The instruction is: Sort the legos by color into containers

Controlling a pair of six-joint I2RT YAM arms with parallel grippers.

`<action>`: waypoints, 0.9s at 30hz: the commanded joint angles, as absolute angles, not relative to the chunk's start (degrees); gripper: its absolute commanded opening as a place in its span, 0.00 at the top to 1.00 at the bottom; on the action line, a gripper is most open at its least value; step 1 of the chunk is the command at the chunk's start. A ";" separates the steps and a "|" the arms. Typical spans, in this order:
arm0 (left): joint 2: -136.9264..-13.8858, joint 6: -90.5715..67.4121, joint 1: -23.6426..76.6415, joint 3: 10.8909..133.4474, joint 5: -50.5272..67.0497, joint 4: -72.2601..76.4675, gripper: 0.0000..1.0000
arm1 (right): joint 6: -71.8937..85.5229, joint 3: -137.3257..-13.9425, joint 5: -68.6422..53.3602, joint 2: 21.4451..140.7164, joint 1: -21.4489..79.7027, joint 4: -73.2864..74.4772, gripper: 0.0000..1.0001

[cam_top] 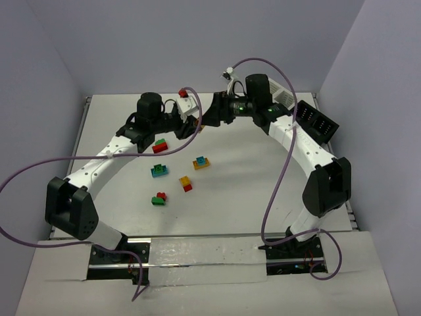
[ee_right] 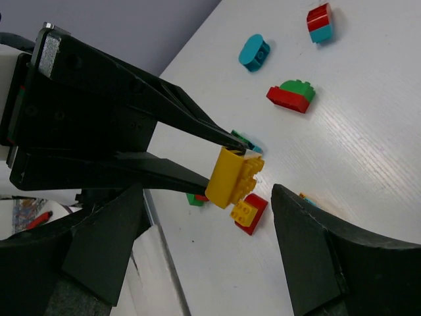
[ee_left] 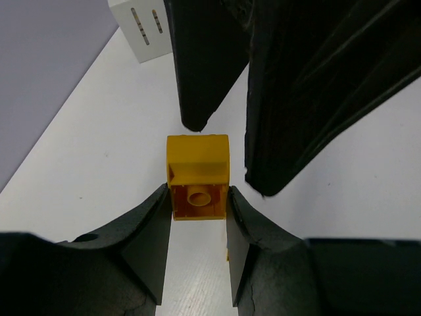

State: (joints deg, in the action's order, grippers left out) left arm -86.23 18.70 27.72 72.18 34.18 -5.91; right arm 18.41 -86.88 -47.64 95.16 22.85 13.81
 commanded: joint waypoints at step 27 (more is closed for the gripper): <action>-82.97 15.73 29.27 73.48 24.62 -6.26 0.16 | 13.18 -91.85 -39.46 97.47 20.92 16.61 1.00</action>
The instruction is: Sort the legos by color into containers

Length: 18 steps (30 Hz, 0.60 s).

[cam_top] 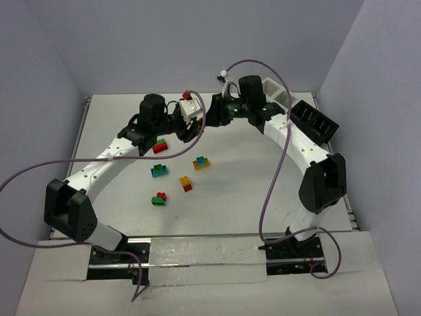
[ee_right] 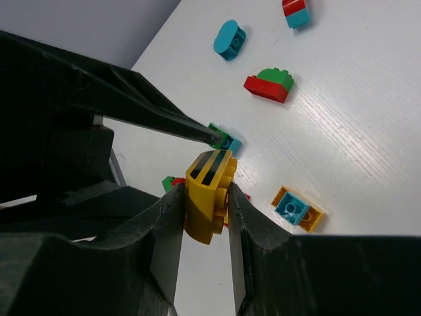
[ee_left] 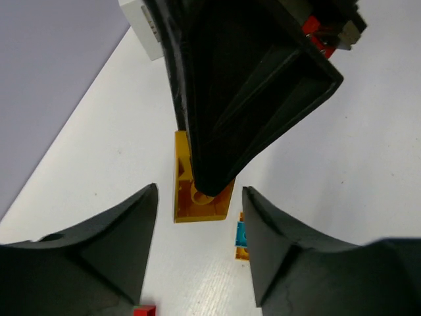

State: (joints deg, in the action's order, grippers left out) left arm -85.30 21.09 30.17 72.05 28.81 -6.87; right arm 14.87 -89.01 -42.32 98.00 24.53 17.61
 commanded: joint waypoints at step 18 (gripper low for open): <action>-84.06 -6.46 21.08 75.31 23.95 -4.46 0.01 | -1.32 -108.97 -16.06 114.88 -3.09 11.54 1.00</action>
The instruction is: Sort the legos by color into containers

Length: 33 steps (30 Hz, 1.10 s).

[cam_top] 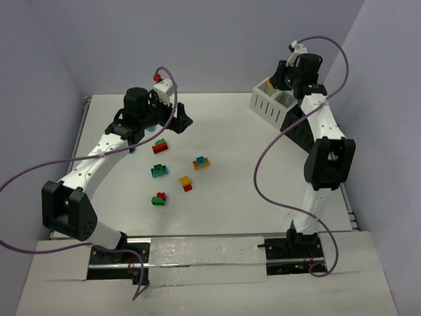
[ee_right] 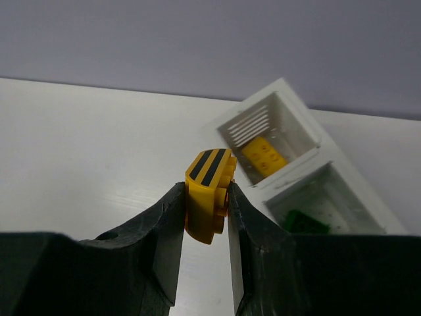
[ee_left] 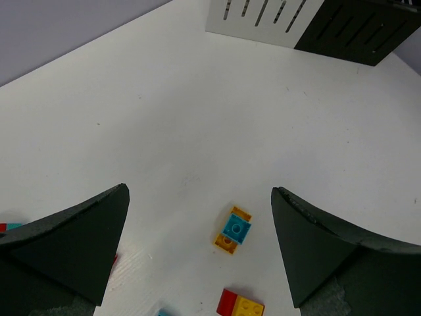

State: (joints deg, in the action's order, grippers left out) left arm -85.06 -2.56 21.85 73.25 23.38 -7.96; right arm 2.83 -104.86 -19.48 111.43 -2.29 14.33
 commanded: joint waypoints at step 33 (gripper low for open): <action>-96.08 17.44 29.02 79.05 24.53 -31.05 0.19 | 3.34 -109.29 -18.15 112.28 -1.27 10.98 0.00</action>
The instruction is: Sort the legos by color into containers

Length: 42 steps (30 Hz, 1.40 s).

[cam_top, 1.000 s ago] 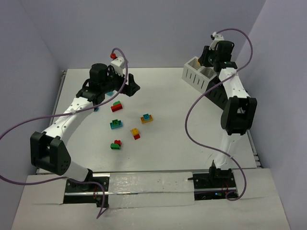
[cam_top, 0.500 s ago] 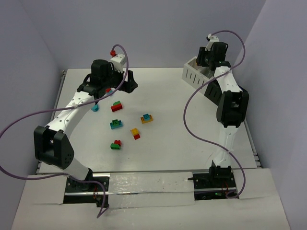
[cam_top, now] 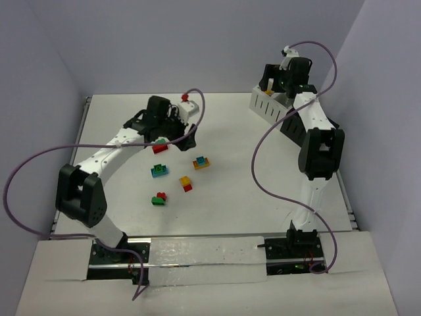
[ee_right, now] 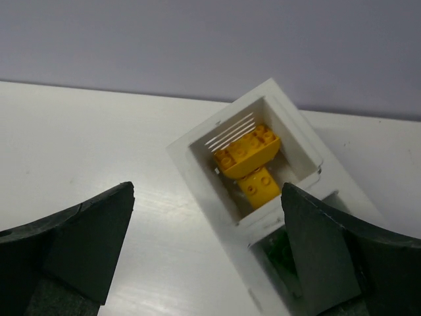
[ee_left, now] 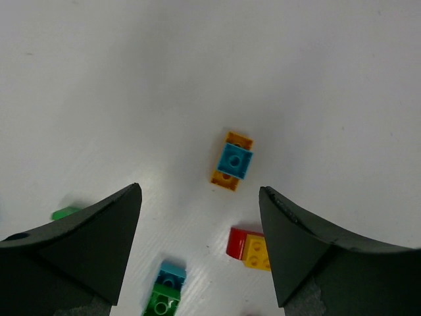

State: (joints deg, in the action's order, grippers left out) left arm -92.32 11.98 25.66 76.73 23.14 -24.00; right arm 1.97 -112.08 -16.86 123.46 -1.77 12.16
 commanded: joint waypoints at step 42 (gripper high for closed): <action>-114.72 25.43 36.24 90.49 16.58 -37.28 0.79 | 0.88 -87.85 -24.02 92.07 -2.36 15.42 0.00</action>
